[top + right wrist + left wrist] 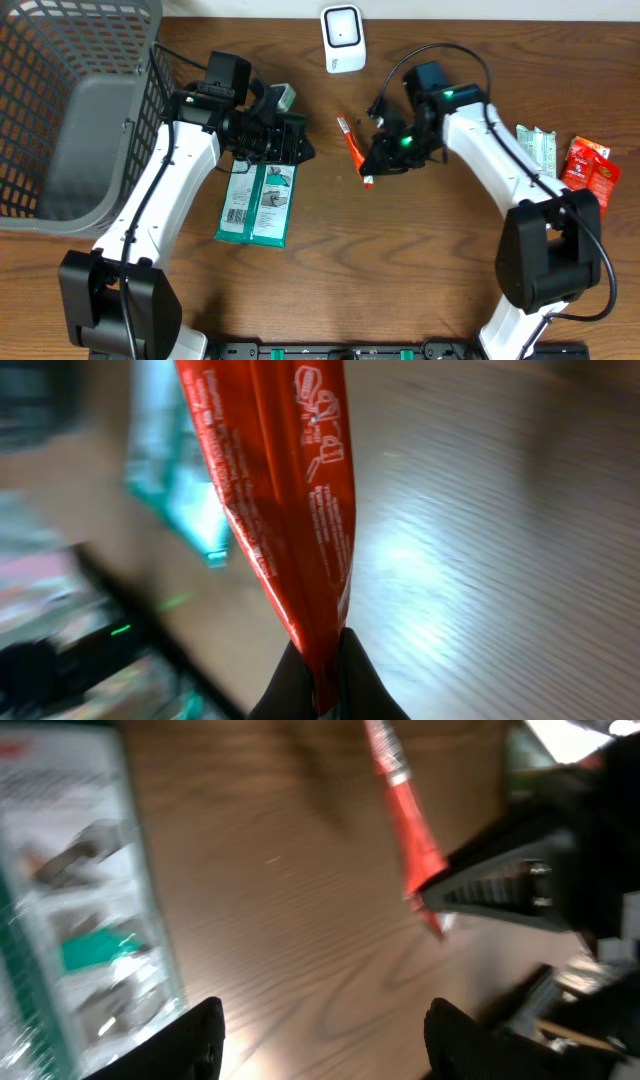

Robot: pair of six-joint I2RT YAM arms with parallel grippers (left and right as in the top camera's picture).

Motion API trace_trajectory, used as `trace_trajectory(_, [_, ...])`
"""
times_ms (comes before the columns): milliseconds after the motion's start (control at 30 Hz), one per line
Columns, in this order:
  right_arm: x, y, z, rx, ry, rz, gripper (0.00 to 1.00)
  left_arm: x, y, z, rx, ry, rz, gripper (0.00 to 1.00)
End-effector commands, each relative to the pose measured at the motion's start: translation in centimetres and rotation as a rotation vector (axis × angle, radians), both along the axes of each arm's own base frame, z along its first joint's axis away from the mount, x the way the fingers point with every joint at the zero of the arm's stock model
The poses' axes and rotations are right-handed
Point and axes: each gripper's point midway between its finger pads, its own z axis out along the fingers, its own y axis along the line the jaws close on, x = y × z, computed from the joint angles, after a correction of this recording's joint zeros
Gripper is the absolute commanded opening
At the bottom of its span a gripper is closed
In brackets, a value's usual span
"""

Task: Scan the item barcode
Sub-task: 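Lift the Nescafe stick with the right gripper toward the scanner, then hand the Nescafe stick from the right gripper to the left gripper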

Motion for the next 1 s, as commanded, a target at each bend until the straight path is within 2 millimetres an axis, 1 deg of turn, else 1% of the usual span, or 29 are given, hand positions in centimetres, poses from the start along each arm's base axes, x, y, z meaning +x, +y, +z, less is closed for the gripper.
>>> trace_trajectory(0, [-0.5, 2.0, 5.8, 0.399, -0.056, 0.1, 0.01, -0.7, -2.1, 2.9, -0.176, -0.06, -0.11, 0.65])
trace_trajectory(67, [-0.4, 1.9, 7.4, 0.498, -0.064, 0.099, 0.01, -0.5, -2.7, 3.7, -0.225, -0.087, -0.13, 0.65])
trace_trajectory(167, [-0.2, 1.9, 8.7, 0.578, -0.07, 0.096, 0.01, -0.1, -3.6, 5.1, -0.297, -0.135, -0.164, 0.65])
trace_trajectory(333, [-0.6, 2.4, 11.5, 0.756, -0.107, 0.132, 0.01, 0.6, -4.6, 7.2, -0.394, -0.228, -0.22, 0.65])
trace_trajectory(467, [-0.8, 2.5, 13.4, 0.873, -0.144, 0.157, 0.01, 0.3, -5.4, 9.1, -0.493, -0.276, -0.282, 0.65])
trace_trajectory(533, [-0.7, 2.5, 13.4, 0.874, -0.157, 0.163, 0.01, 0.2, -5.6, 9.7, -0.519, -0.292, -0.3, 0.65])
trace_trajectory(767, [-0.4, 2.6, 13.5, 0.878, -0.195, 0.181, 0.01, 0.6, -5.9, 10.2, -0.527, -0.342, -0.317, 0.65])
trace_trajectory(967, [-0.4, 2.7, 13.5, 0.88, -0.21, 0.193, 0.01, 0.4, -7.2, 10.8, -0.538, -0.394, -0.364, 0.64])
